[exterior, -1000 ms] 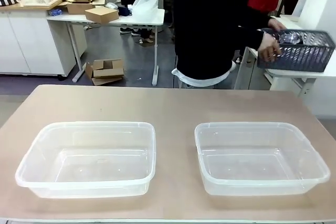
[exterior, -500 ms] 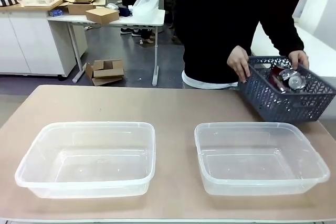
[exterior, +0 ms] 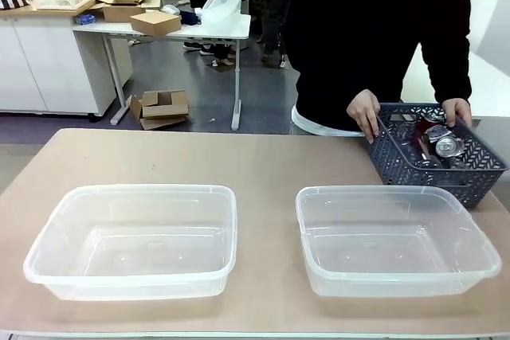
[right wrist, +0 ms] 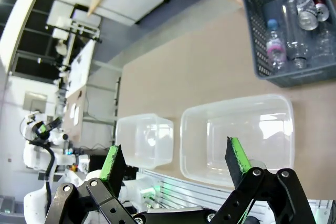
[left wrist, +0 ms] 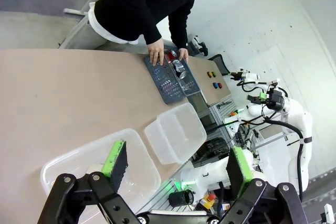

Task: Sort the waste into each basket.
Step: Pick up the Organizing box on the left side of the table and lift it.

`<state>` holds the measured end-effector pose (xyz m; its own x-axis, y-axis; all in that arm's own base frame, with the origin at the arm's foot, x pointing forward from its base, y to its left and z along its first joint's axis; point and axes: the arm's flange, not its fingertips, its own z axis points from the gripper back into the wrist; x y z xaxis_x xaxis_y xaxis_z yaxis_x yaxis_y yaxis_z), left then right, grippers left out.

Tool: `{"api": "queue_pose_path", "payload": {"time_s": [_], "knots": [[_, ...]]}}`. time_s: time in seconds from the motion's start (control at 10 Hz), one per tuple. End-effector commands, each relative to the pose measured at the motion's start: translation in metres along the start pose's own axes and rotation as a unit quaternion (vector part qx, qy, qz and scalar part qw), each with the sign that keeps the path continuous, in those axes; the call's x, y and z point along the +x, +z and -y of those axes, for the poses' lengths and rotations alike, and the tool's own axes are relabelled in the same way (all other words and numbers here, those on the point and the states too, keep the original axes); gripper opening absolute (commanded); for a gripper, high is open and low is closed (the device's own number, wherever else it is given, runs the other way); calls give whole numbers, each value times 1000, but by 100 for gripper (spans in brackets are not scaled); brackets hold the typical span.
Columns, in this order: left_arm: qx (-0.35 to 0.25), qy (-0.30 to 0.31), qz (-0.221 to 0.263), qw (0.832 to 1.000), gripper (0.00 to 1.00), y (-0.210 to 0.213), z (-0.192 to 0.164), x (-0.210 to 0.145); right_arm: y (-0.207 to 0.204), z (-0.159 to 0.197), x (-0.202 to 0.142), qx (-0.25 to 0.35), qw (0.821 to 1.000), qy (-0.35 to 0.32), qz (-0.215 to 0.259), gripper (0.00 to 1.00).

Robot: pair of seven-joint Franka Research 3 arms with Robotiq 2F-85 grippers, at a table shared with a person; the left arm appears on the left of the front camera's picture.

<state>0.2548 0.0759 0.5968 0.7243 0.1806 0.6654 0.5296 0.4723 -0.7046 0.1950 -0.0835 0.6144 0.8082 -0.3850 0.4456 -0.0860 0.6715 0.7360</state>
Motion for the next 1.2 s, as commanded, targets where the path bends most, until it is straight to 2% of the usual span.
{"api": "queue_pose_path", "payload": {"time_s": [0.0, 0.9, 1.0, 1.1], "knots": [[-10, -13, 3, 1000, 100, -1, 0, 4, 0, 0, 1, 11, 1000, 8, -2, 100], [-10, -13, 3, 1000, 100, -1, 0, 4, 0, 0, 1, 11, 1000, 8, -2, 100], [2, -1, -1, 1000, 100, 1, 0, 0, 0, 0, -1, 0, 1000, 0, -2, 100], [110, -49, -17, 993, 100, -8, 15, 0, -32, -33, 4, 11, 999, 31, -6, 100]]}}
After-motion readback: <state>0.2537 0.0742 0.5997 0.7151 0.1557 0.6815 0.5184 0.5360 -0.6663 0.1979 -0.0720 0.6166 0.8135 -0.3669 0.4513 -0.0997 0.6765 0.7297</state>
